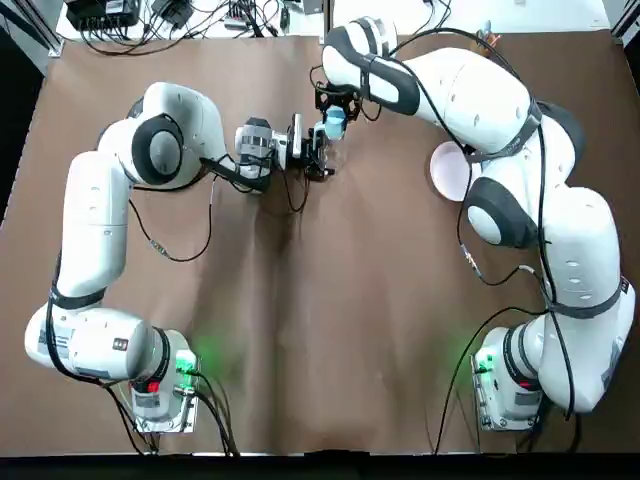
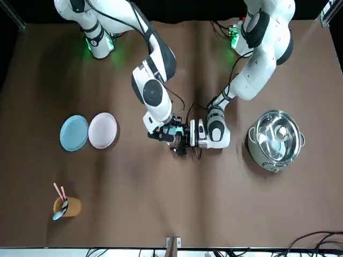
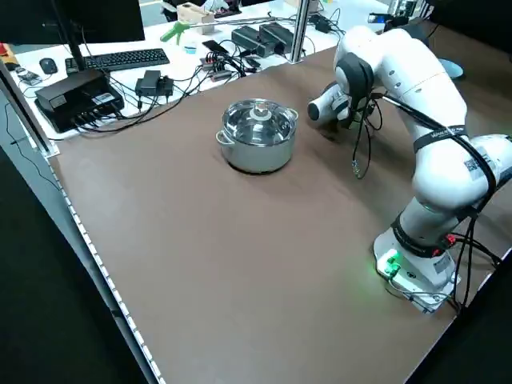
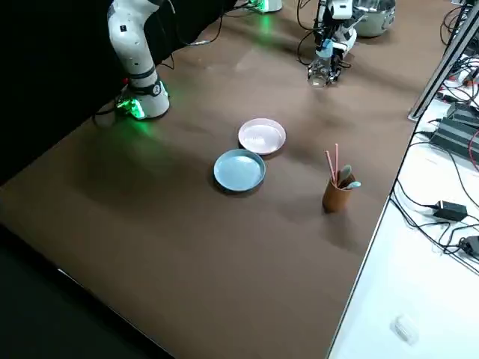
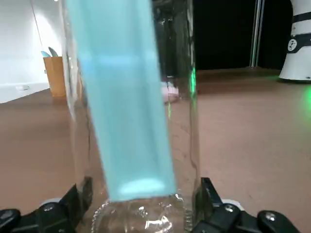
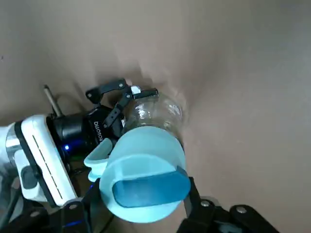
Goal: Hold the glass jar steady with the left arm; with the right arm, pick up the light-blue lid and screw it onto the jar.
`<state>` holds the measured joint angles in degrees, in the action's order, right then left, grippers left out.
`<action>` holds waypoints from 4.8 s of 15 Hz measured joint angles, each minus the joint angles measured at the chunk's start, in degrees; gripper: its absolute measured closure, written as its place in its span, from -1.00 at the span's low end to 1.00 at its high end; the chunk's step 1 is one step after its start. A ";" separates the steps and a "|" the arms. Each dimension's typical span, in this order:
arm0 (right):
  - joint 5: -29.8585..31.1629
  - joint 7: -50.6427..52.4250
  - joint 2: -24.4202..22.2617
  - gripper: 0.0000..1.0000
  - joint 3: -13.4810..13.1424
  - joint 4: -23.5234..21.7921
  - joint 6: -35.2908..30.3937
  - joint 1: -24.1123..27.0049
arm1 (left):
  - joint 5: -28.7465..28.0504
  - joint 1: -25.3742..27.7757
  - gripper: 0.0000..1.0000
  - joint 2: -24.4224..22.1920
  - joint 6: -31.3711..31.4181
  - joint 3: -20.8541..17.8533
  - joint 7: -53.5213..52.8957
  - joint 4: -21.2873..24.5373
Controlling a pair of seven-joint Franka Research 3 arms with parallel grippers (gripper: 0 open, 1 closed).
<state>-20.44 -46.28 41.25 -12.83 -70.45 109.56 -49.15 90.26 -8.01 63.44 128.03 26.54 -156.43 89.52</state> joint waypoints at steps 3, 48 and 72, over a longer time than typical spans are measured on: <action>0.00 -6.31 0.00 -0.37 -0.02 0.07 0.05 0.00 | 0.00 0.00 -0.89 0.00 0.00 0.02 0.00 -0.01; 3.68 -56.44 1.48 -1.00 -0.77 -0.42 6.24 2.02 | -0.16 0.14 -0.89 0.29 0.14 -0.06 0.14 -0.83; 3.60 -36.36 -1.55 -1.00 -0.77 1.32 -5.41 11.06 | -3.74 0.27 -0.89 0.20 -0.09 0.14 0.48 -1.02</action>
<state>-16.85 -82.64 39.70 -13.61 -69.13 104.15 -38.09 86.52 -7.74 63.64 127.93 26.68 -155.95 88.51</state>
